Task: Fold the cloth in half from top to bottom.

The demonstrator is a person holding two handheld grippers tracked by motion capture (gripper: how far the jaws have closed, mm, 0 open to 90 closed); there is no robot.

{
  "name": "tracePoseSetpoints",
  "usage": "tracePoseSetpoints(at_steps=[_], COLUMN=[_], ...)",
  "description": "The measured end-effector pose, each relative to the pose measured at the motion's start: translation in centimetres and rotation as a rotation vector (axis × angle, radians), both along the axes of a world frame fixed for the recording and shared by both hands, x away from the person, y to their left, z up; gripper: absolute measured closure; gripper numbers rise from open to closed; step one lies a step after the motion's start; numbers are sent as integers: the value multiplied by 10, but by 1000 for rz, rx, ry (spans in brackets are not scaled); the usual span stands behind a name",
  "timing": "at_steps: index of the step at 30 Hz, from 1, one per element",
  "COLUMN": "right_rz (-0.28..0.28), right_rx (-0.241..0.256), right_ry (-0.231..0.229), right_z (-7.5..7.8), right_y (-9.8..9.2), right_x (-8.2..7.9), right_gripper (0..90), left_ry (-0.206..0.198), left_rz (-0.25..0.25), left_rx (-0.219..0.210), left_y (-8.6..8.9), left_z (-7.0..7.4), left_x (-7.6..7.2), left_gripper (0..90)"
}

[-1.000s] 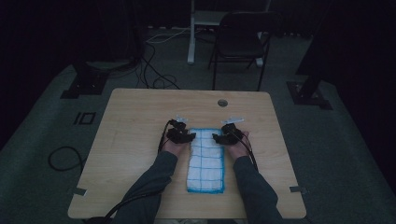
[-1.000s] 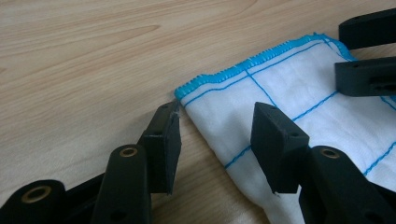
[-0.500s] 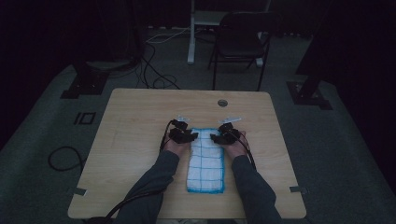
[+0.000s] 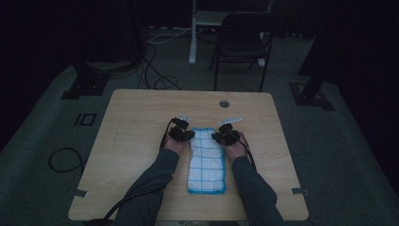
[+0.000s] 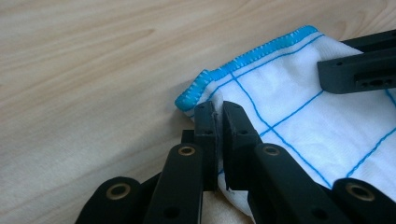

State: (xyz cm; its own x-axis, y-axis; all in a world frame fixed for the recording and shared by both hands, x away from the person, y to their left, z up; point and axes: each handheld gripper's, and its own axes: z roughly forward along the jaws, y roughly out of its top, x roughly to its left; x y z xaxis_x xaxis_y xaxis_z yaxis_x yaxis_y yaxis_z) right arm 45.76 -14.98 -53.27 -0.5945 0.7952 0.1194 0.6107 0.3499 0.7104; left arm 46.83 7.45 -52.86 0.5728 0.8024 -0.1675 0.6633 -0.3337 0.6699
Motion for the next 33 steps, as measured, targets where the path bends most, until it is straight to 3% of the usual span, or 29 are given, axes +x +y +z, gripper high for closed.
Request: tracePoseSetpoints(at_steps=[15, 33], right_rz=[-19, 8], right_rx=[58, 101], right_ry=[-52, -106], right_z=[18, 36], right_y=[-7, -23], right_x=[1, -19], right_gripper=[835, 832], left_ry=[-72, -176], left_rz=[3, -77], left_rx=[-49, -92], left_y=[1, -5], left_z=[24, 50], left_x=[2, -23], left_gripper=[863, 859])
